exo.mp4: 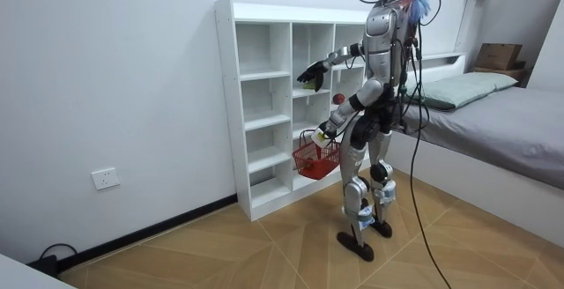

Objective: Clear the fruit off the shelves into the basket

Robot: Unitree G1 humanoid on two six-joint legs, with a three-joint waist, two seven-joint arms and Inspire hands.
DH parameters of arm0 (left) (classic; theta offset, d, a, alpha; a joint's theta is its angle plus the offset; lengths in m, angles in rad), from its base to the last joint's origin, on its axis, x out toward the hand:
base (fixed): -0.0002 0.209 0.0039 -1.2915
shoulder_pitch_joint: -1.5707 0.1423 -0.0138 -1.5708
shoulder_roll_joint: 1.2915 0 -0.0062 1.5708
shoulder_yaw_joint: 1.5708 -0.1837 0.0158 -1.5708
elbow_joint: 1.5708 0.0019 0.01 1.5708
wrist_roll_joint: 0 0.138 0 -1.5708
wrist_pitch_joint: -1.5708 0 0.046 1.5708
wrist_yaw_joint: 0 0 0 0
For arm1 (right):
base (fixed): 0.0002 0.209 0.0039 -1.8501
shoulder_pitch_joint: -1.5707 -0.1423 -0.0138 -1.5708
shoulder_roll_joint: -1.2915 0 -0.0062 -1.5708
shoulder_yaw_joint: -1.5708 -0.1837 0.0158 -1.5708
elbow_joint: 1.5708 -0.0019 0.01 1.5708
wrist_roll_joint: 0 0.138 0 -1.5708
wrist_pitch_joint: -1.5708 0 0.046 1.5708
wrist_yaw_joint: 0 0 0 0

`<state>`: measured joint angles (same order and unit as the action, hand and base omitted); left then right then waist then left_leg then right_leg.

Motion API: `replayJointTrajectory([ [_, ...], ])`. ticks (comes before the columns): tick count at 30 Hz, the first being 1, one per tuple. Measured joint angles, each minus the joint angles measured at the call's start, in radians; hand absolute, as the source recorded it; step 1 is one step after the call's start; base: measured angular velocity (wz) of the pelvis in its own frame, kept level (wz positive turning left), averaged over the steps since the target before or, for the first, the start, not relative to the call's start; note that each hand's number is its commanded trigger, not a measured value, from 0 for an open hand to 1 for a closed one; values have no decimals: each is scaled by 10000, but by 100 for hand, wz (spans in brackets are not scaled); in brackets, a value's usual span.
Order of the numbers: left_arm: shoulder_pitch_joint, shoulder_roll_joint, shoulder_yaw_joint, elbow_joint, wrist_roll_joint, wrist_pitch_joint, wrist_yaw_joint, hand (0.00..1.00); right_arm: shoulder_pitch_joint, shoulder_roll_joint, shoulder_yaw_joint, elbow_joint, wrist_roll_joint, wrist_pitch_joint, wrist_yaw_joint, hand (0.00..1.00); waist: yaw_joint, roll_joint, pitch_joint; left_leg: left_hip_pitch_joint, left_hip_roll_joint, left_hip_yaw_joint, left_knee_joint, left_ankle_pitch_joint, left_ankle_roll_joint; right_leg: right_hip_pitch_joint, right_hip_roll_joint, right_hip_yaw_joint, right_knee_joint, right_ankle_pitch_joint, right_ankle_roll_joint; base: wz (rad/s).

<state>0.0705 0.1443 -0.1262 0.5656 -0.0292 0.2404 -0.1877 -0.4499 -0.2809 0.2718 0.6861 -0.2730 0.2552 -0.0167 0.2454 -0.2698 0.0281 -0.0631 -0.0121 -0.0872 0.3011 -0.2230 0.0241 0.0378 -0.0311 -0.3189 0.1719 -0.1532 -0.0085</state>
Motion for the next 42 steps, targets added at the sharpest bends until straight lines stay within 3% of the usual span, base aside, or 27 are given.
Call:
replayJointTrajectory([
  [4,69,1,3,-398,0,95,14,100,103,68,-276,176,731,-3,-540,0,-209,65,21,-23,-7,-69,40,-1,1,63,-16,-93,-7,0,1,10],
  [12,131,-116,-163,-552,-10,142,78,100,303,260,-321,179,1374,-272,-1589,0,-251,470,-53,63,-10,-42,54,2,-1,142,-14,-139,-8,0,1,0],
  [29,144,-180,-445,-549,-187,140,78,100,492,482,-309,214,1589,-693,-2131,0,-348,549,-59,66,-8,-32,28,3,-1,144,-15,-130,-2,0,1,0],
  [30,144,-180,-446,-549,-186,140,78,100,492,483,-298,214,1589,-712,-2132,21,-361,553,-58,66,-8,-29,27,3,-1,144,-17,-128,-2,0,1,0],
  [31,145,-180,-448,-549,-187,140,78,100,492,485,-298,214,1589,-718,-2132,76,-367,555,-57,67,-8,-29,27,3,-1,144,-18,-127,-1,0,1,0],
  [32,144,-180,-454,-549,-187,140,78,100,492,488,-288,214,1589,-731,-2140,95,-373,561,-56,72,-7,-30,30,3,-1,144,-19,-109,-1,0,1,0],
  [33,144,-175,-460,-548,-198,139,78,100,492,489,-236,230,1589,-777,-2209,100,-383,573,-52,74,-7,-25,60,3,-1,145,-18,-92,-1,0,1,0],
  [38,144,-134,-589,-548,-221,67,78,100,492,525,-172,375,1585,-1122,-2440,100,-448,603,-39,66,-5,-27,36,3,-1,145,-18,-93,-1,0,1,0],
  [42,143,-97,-751,-548,-225,-17,78,100,497,541,62,510,1895,-1147,-2534,100,-450,655,-34,63,-2,-23,35,2,0,142,-19,-94,-1,0,1,0],
])
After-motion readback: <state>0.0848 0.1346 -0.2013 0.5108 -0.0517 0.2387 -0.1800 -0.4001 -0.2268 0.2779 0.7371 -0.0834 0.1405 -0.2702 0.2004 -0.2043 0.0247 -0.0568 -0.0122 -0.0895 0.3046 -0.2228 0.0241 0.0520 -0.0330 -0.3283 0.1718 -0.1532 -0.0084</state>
